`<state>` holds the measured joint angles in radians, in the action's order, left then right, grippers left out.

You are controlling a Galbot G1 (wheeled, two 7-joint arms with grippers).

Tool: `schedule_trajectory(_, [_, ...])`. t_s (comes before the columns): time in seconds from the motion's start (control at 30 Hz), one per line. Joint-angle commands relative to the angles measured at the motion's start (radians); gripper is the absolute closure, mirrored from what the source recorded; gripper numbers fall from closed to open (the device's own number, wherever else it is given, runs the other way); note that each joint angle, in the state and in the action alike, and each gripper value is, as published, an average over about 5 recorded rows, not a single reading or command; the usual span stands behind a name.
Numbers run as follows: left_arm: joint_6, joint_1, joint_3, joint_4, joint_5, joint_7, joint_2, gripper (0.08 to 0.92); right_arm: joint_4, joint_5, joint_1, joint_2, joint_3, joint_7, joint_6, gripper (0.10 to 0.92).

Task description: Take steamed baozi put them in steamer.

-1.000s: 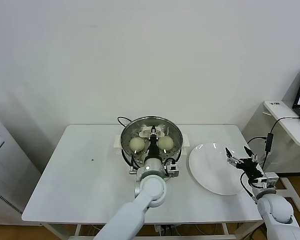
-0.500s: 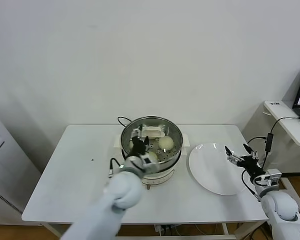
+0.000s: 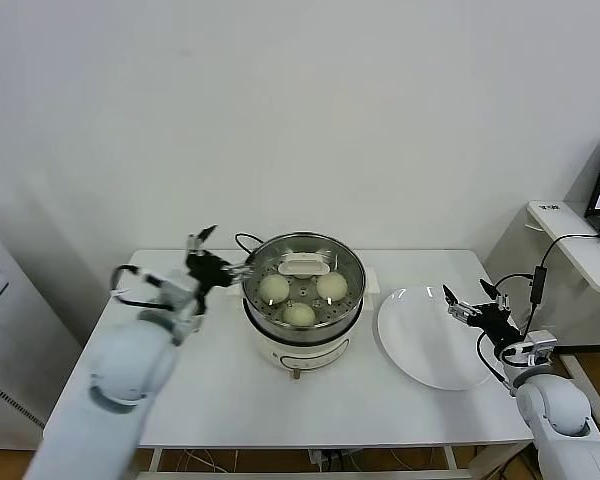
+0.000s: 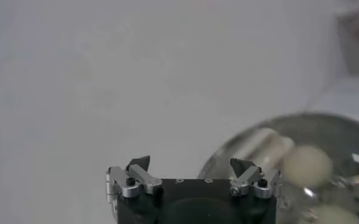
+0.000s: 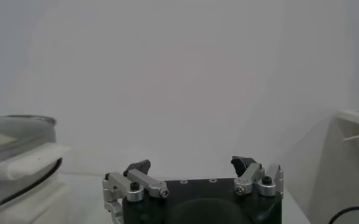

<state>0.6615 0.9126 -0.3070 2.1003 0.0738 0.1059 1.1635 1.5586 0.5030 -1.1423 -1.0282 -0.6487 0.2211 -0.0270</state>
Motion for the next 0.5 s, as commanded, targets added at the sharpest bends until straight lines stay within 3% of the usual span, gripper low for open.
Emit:
schedule_trajectory(0.03, [-0.238, 0.192, -0.333, -0.105, 0.456, -0.109, -0.092, 0.177, 0.022, -0.039, 0.012, -0.028, 0.0, -0.054, -0.017, 0.203])
schedule_trajectory(0.3, [-0.347, 0.24, -0.35, -0.29, 0.341, -0.074, -0.066, 0.177, 0.036, -0.05, -0.003, -0.028, 0.0, -0.055, -0.021, 0.203])
schedule_trajectory(0.5, [-0.368, 0.261, -0.321, -0.32, 0.332, -0.071, -0.059, 0.177, 0.036, -0.067, -0.031, -0.045, -0.011, -0.043, -0.02, 0.203])
